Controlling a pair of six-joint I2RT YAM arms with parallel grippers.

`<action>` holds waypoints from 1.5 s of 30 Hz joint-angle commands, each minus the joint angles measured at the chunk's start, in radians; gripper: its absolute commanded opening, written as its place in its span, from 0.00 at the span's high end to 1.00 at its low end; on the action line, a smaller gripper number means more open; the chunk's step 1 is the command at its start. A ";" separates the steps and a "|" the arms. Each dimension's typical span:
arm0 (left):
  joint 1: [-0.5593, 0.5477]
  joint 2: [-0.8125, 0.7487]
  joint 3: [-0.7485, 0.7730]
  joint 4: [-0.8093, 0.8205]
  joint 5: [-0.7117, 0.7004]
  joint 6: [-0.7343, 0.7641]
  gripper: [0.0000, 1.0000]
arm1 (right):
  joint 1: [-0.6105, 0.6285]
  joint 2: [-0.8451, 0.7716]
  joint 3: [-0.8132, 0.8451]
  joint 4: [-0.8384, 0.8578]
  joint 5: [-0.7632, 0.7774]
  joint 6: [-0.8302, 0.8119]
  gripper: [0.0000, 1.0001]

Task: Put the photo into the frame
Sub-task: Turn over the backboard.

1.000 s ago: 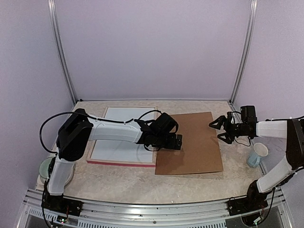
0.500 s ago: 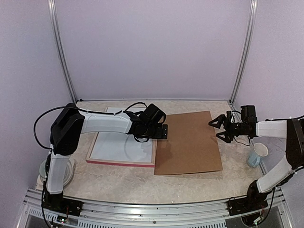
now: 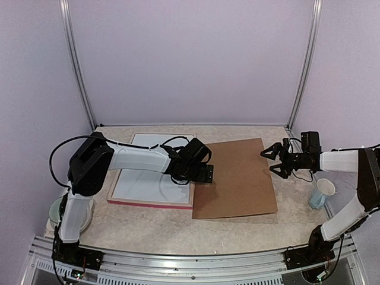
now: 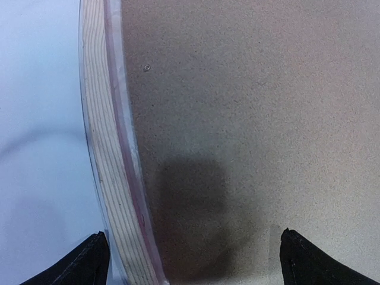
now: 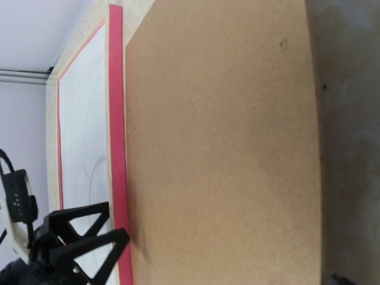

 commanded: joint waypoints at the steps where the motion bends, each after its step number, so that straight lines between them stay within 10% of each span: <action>1: -0.017 0.030 0.023 0.022 0.041 0.013 0.01 | 0.004 0.009 0.024 0.040 -0.049 0.016 0.01; 45: -0.110 0.108 0.170 0.045 0.137 -0.042 0.01 | 0.073 -0.196 0.094 0.198 -0.208 0.248 0.01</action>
